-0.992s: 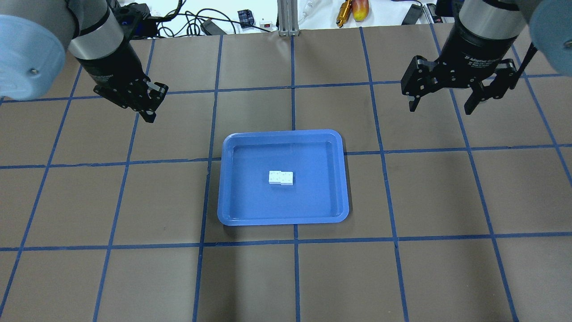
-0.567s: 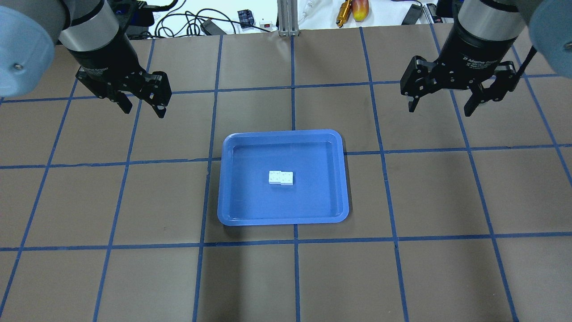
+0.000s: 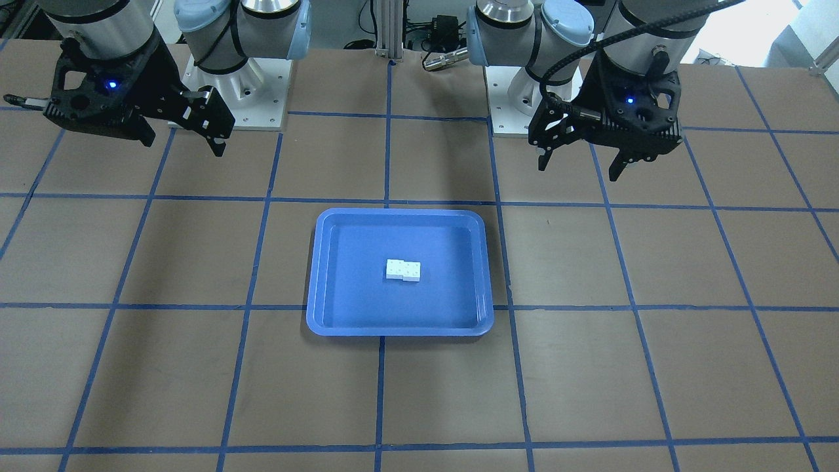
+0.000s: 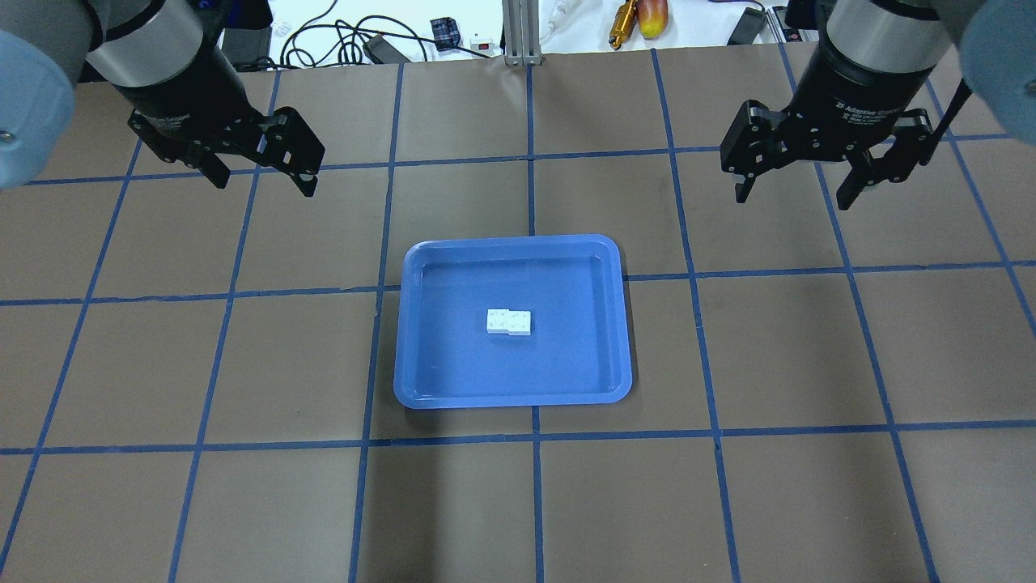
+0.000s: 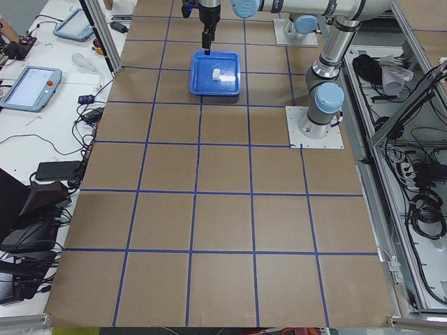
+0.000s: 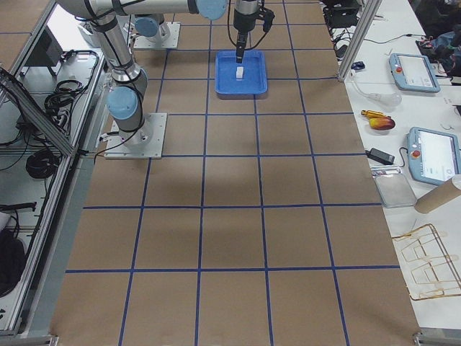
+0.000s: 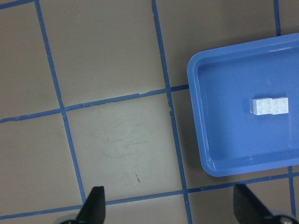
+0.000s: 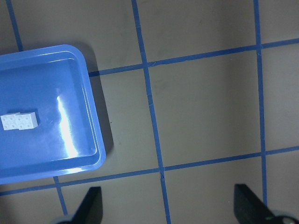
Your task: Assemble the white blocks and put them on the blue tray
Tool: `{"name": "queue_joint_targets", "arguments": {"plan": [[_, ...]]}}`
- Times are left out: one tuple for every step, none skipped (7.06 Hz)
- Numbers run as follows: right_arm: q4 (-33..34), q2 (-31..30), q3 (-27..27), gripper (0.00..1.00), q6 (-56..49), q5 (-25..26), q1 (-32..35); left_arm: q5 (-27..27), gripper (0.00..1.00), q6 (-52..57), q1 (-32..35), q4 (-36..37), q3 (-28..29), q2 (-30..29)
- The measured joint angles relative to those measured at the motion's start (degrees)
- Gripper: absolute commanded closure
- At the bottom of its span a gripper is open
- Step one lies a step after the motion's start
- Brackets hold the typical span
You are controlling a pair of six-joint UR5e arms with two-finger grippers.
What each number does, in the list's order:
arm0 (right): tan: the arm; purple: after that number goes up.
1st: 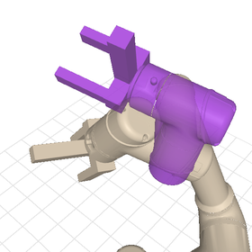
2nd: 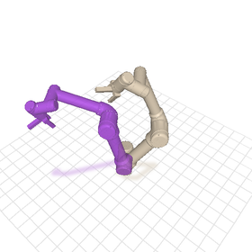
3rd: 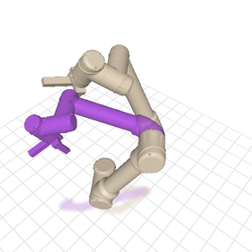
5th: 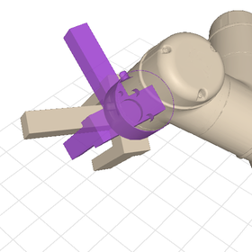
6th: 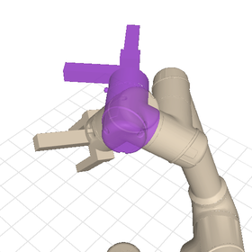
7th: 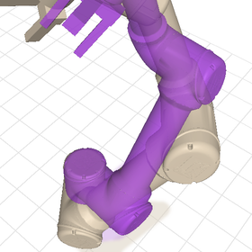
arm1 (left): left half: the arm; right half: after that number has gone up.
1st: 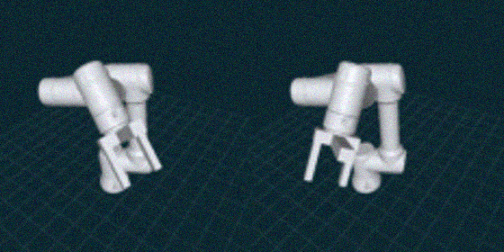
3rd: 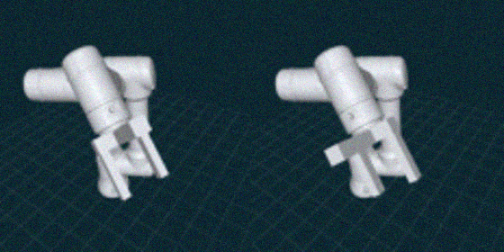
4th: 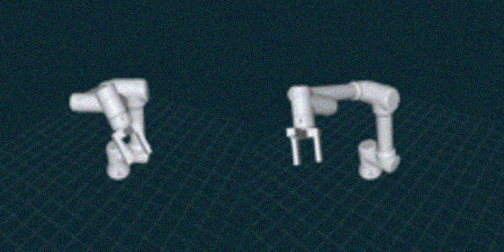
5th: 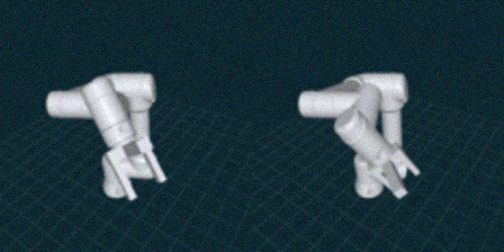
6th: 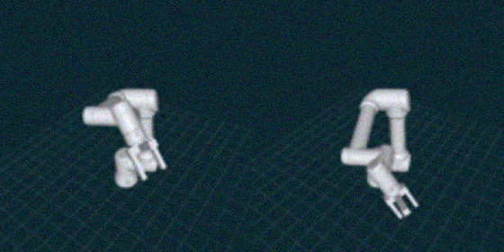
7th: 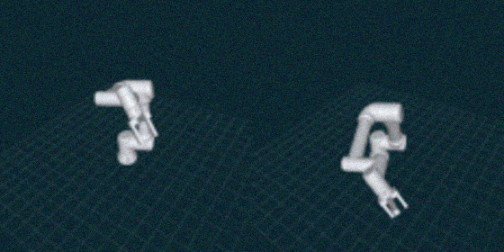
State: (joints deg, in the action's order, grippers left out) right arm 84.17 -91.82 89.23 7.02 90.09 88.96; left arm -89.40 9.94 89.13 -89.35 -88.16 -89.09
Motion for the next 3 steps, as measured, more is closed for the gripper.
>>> {"name": "queue_joint_targets", "arguments": {"plan": [[0.02, 0.02, 0.03, 0.00, 0.00, 0.01, 0.27, 0.29, 0.00, -0.08, -0.32, 0.22, 0.47, 0.23], [0.02, 0.05, 0.07, 0.00, 0.01, 0.09, 0.37, 0.28, 0.00, -0.08, -0.50, 0.29, 0.95, 0.28], [0.01, 0.05, 0.13, 0.00, 0.01, 0.21, 0.40, 0.08, 0.00, -0.04, -0.55, -0.18, 1.19, 0.42]]}}
